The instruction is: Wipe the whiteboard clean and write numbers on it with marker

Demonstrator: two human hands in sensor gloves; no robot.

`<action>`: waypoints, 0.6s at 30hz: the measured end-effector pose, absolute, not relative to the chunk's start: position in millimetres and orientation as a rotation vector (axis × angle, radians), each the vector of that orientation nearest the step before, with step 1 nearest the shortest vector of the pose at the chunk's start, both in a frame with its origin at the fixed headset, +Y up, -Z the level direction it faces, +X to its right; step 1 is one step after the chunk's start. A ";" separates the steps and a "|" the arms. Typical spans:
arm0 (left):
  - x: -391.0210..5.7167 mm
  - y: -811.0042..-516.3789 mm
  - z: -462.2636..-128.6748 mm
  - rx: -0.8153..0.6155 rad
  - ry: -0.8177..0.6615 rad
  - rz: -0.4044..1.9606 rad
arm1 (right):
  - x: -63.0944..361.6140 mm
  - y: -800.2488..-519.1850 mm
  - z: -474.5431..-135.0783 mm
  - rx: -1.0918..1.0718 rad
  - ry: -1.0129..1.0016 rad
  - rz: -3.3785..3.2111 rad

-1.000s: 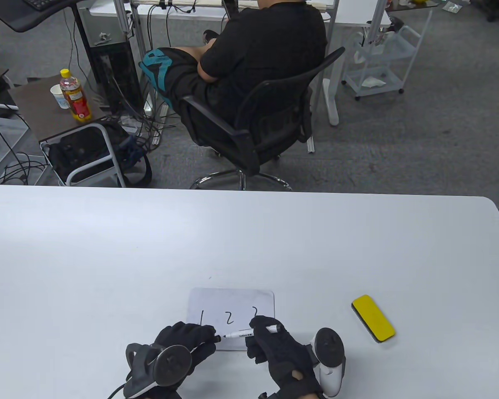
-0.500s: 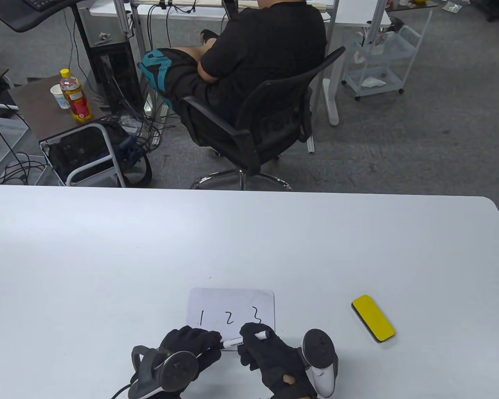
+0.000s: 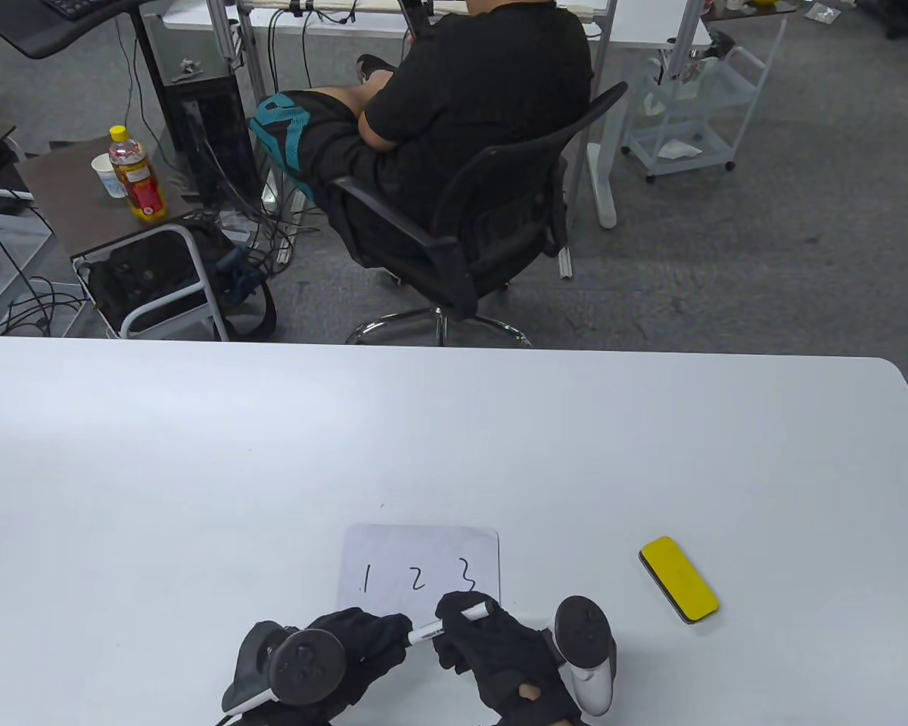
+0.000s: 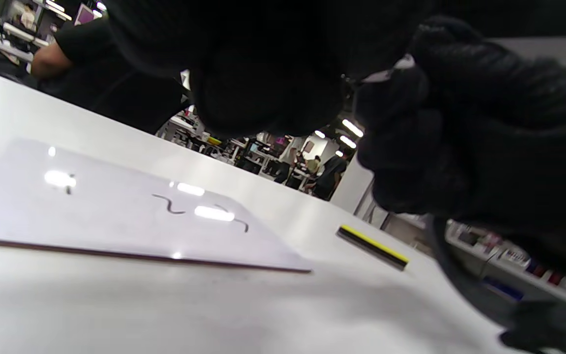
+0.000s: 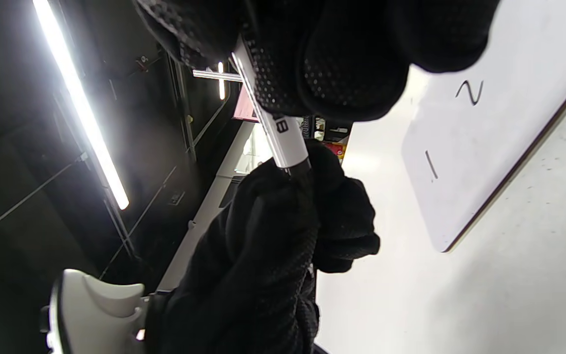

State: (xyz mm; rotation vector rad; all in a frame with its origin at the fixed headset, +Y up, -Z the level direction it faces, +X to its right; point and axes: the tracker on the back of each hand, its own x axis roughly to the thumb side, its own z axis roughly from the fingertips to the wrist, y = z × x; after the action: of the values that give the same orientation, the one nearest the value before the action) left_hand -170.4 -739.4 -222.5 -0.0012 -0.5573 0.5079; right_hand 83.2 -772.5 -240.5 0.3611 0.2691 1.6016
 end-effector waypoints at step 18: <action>-159.8 -753.5 -225.3 -0.096 -0.498 0.532 | 79.1 -772.5 -250.8 0.289 0.329 1.645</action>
State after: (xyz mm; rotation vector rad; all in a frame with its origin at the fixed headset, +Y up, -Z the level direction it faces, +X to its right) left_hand -159.8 -753.5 -225.3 -0.0958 -0.4982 0.5325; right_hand 79.1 -772.5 -250.8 0.2889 0.3288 1.6454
